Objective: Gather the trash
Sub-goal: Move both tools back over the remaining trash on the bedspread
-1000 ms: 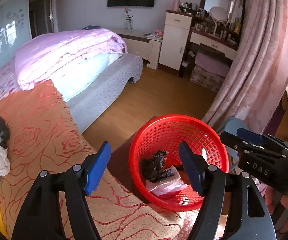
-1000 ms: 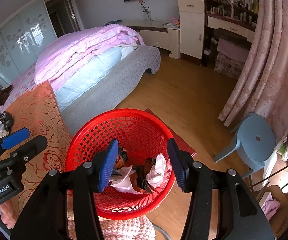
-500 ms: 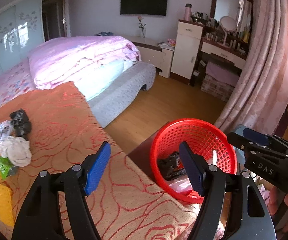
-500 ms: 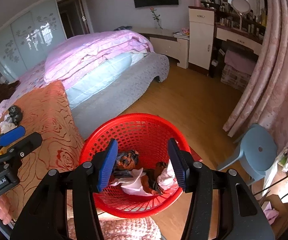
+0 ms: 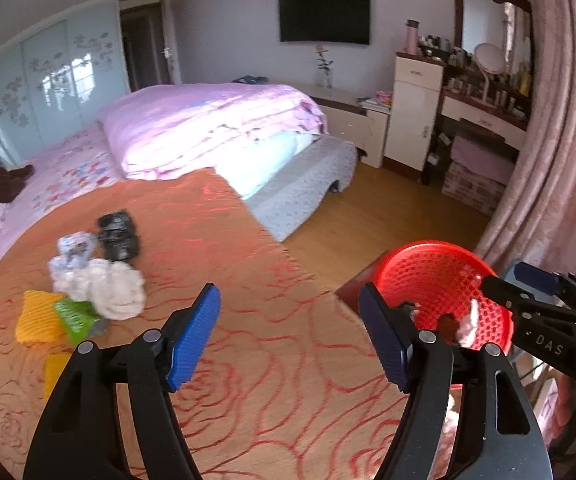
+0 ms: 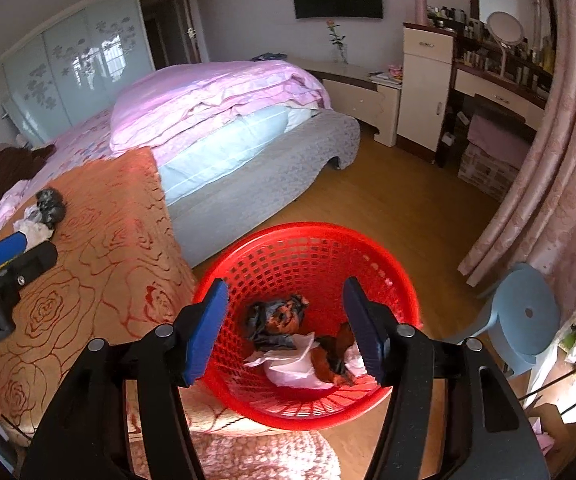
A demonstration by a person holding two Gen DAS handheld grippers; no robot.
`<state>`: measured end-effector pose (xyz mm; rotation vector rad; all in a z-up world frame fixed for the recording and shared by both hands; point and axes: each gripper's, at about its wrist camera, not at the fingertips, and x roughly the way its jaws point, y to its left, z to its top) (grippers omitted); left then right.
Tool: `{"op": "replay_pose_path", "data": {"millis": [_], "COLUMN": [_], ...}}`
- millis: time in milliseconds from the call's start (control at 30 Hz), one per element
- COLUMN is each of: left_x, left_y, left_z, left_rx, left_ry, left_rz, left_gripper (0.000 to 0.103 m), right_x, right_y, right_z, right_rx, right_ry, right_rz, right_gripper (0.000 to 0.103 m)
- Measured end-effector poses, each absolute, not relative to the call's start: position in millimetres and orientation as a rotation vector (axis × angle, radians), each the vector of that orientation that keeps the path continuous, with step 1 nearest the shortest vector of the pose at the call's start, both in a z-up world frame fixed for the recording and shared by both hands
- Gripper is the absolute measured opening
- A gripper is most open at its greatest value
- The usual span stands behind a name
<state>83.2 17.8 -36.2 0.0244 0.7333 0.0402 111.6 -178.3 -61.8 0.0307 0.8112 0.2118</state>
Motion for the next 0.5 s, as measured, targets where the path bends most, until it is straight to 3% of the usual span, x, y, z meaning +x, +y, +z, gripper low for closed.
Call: {"op": "replay_pose_path", "data": {"millis": [500], "left_x": [51.8], "left_y": [99.0], "left_z": [-25.8], "left_rx": [-0.023], "left_ry": [0.701], "left_rz": [0.283], "left_gripper": [0.069], "right_x": [101.3], "right_y": [-106.7], "right_z": [-38.4], "right_rx": [0.0], "right_ry": [0.77], "right_rz": [0.351], "right_gripper": [0.058]}}
